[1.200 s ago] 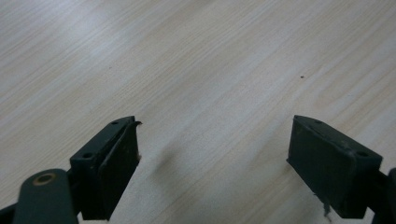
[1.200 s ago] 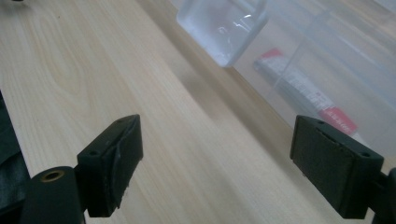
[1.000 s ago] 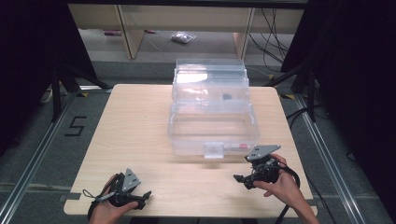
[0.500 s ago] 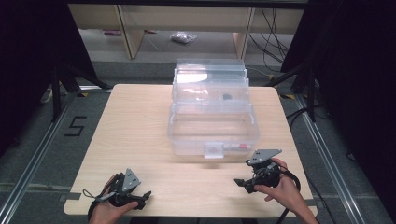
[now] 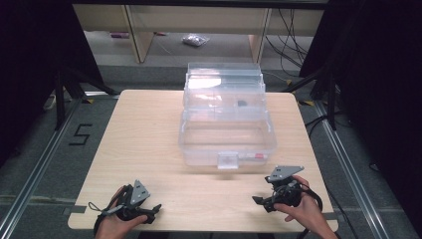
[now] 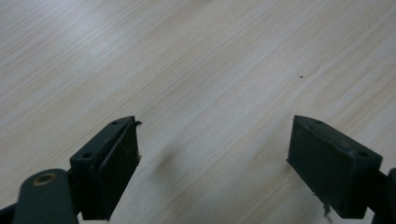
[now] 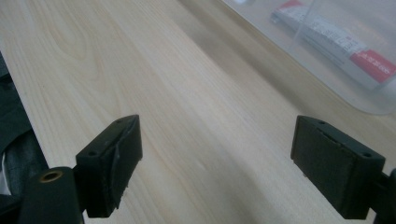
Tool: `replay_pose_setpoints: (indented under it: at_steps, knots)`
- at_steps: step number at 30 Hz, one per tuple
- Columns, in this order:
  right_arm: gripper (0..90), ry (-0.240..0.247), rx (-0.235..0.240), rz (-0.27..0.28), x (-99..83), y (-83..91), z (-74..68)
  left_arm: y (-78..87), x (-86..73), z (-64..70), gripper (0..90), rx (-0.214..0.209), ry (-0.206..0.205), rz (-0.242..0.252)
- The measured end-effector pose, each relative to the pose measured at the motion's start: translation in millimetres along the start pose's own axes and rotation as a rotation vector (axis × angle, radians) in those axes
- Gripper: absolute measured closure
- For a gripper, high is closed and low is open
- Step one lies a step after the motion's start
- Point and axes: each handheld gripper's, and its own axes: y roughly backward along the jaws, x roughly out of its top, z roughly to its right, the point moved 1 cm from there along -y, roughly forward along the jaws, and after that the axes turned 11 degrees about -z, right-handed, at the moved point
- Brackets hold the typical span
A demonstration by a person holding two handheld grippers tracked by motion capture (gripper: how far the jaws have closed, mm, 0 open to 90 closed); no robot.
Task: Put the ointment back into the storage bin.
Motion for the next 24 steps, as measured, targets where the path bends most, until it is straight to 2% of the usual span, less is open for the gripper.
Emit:
replay_pose_setpoints:
  at_steps: [1, 2, 4, 5, 9, 10, 12, 13, 14, 15, 18, 24]
  knots:
    - [17.4, 0.0, 0.0, 0.0, 0.0, 0.0, 0.0, 0.0, 0.0, 0.0, 15.9, 0.0, 0.0, 0.0]
    - [17.4, -0.03, 0.004, 0.0, -1.8, -0.4, -1.4, -0.1, 0.0, 0.0, 15.9, -0.001, 0.0, 0.0]
    - [17.3, -0.006, 0.004, -0.001, -4.6, -0.6, -0.2, -0.1, 0.0, 0.0, 15.9, -0.001, -0.002, 0.0]
    - [17.3, -0.025, -0.001, 0.005, -6.3, -1.5, -1.5, 0.2, 0.1, 0.3, 15.9, 0.0, 0.002, 0.0]
    - [17.3, -0.032, 0.008, 0.006, -11.0, -3.1, -4.5, 1.4, 0.2, 0.6, 15.9, -0.002, -0.002, -0.012]
    - [17.2, -0.046, 0.016, 0.0, -12.1, -2.6, -6.3, 1.4, 0.2, 0.6, 15.9, -0.002, -0.002, -0.012]
    - [17.2, -0.032, 0.006, 0.01, -14.6, -3.6, -6.5, 0.6, 0.1, 0.7, 15.9, -0.008, -0.004, -0.002]
    - [17.2, -0.047, 0.013, 0.007, -15.6, -3.4, -7.6, 0.6, 0.0, 0.8, 15.9, -0.008, -0.004, -0.001]
    - [17.2, -0.04, 0.014, 0.003, -16.5, -2.8, -7.9, 0.7, 0.1, 0.8, 15.9, -0.008, -0.004, -0.001]
    - [17.2, -0.059, 0.017, 0.009, -17.9, -3.3, -10.5, 0.6, 0.1, 0.8, 15.9, -0.008, -0.004, 0.0]
    - [17.0, -0.046, 0.018, 0.015, -22.5, -3.4, -10.5, 0.8, 0.2, 0.8, 15.8, -0.005, -0.004, -0.003]
    - [17.0, -0.061, 0.017, 0.025, -26.7, -6.6, -12.6, 0.6, 0.4, 1.3, 15.9, -0.003, -0.003, -0.007]
